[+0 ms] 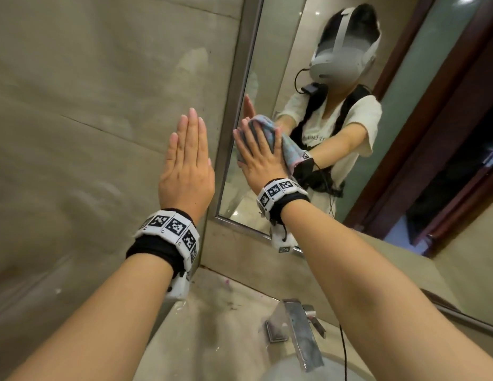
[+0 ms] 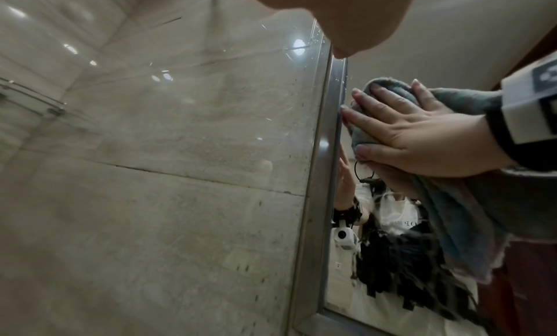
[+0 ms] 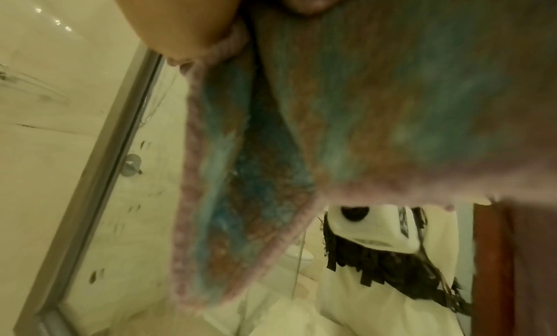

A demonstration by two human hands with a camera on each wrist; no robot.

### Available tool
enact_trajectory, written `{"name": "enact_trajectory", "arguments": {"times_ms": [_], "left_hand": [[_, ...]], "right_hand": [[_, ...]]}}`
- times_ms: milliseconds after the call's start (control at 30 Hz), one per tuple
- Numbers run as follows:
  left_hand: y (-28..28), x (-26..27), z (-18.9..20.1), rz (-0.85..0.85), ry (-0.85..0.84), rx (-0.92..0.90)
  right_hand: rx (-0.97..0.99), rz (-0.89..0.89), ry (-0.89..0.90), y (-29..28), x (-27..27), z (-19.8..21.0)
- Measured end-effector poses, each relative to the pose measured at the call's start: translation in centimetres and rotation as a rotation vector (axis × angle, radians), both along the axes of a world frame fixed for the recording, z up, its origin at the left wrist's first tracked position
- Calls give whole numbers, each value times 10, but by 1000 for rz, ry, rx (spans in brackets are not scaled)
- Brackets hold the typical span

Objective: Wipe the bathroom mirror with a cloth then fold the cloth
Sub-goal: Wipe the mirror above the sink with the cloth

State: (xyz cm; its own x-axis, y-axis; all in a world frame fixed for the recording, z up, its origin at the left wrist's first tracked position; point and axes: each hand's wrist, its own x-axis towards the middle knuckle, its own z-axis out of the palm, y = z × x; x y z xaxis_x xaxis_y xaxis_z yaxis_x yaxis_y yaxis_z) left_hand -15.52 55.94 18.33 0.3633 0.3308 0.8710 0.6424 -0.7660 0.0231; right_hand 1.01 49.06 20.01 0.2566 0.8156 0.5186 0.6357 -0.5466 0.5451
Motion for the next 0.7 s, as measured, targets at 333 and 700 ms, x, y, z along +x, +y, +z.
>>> {"name": "enact_trajectory", "arguments": {"times_ms": [333, 700], "left_hand": [[-5, -3, 4, -7, 31, -48], [-5, -3, 4, -44, 17, -79]], "right_hand": [[14, 78, -98, -87, 32, -5], [469, -289, -16, -155, 41, -63]]}}
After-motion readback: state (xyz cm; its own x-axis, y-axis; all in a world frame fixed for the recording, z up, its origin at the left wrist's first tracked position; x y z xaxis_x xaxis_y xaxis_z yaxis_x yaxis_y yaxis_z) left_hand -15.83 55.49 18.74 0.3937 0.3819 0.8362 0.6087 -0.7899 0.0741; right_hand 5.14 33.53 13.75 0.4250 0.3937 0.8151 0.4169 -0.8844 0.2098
